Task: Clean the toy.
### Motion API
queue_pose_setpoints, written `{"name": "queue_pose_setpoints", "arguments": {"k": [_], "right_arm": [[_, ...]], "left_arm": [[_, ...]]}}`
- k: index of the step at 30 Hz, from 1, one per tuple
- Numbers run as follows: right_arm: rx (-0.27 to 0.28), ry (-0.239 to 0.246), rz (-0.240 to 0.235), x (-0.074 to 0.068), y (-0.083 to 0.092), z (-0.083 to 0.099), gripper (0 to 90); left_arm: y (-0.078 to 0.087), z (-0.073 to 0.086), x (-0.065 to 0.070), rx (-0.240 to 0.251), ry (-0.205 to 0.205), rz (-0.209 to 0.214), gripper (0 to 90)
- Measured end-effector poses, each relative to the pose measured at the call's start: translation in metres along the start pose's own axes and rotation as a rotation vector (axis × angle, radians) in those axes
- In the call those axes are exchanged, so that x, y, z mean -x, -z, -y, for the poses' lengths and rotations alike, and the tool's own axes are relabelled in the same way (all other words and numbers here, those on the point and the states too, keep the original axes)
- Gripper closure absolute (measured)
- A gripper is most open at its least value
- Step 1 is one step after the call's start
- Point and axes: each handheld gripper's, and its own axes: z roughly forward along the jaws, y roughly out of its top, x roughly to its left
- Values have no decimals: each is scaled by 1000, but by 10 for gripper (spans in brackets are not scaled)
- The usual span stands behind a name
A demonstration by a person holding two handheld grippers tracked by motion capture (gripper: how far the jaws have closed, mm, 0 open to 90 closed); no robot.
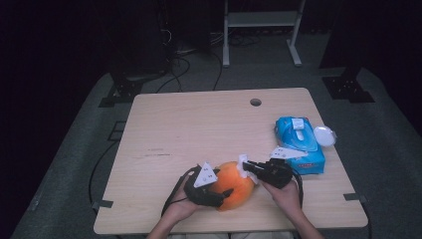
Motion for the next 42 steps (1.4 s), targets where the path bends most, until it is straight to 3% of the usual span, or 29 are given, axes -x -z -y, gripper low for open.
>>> {"name": "queue_pose_setpoints", "arguments": {"k": [1, 4, 7, 9, 10, 15, 18, 20, 22, 29, 31, 34, 36, 37, 38, 40, 42], "right_arm": [[2, -21, -4, 2, 1, 2, 829], [10, 19, -35, -14, 2, -3, 829], [26, 93, -128, -41, 0, -9, 827], [4, 162, -117, -52, -3, -11, 826], [0, 167, -108, -51, -4, -10, 827], [12, 64, -20, -16, 0, -3, 827], [17, 78, -36, -25, 0, -5, 828], [18, 120, -90, -41, -3, -7, 825], [3, 175, -87, -51, -7, -8, 824], [5, 111, -31, -25, -2, -5, 827], [6, 114, -27, -25, -2, -6, 828], [12, 132, -59, -40, -4, -8, 828], [16, 169, -124, -55, -7, -11, 828], [7, 197, -125, -60, -10, -11, 827], [-4, 223, -106, -63, -12, -12, 827], [-9, 199, -87, -56, -12, -11, 828], [-2, 179, -59, -45, -9, -10, 828]], "left_arm": [[0, 0, 0, -2, 2, 0, 255], [0, 0, -2, -10, 6, -7, 254], [-1, 0, -1, -2, 14, -9, 254], [-1, 0, -1, 0, 12, -13, 247], [0, 0, -1, 6, 18, -9, 238], [-2, -2, 0, 9, 9, -3, 232], [-3, -2, 0, 3, 8, -4, 230], [-3, -1, 0, 2, 11, -4, 226], [-2, -1, -1, 0, 16, -7, 222], [8, -5, -12, 37, 92, -8, 120], [5, -2, -14, 20, 103, 20, 163], [2, -3, -8, 9, 53, 3, 247], [1, -6, -4, 15, 24, 3, 259], [1, -8, -3, 7, 13, -3, 259], [2, -7, -4, 8, 13, -3, 258], [6, -6, -8, 25, 43, 8, 221], [11, -5, -14, 49, 80, -10, 176]]}}
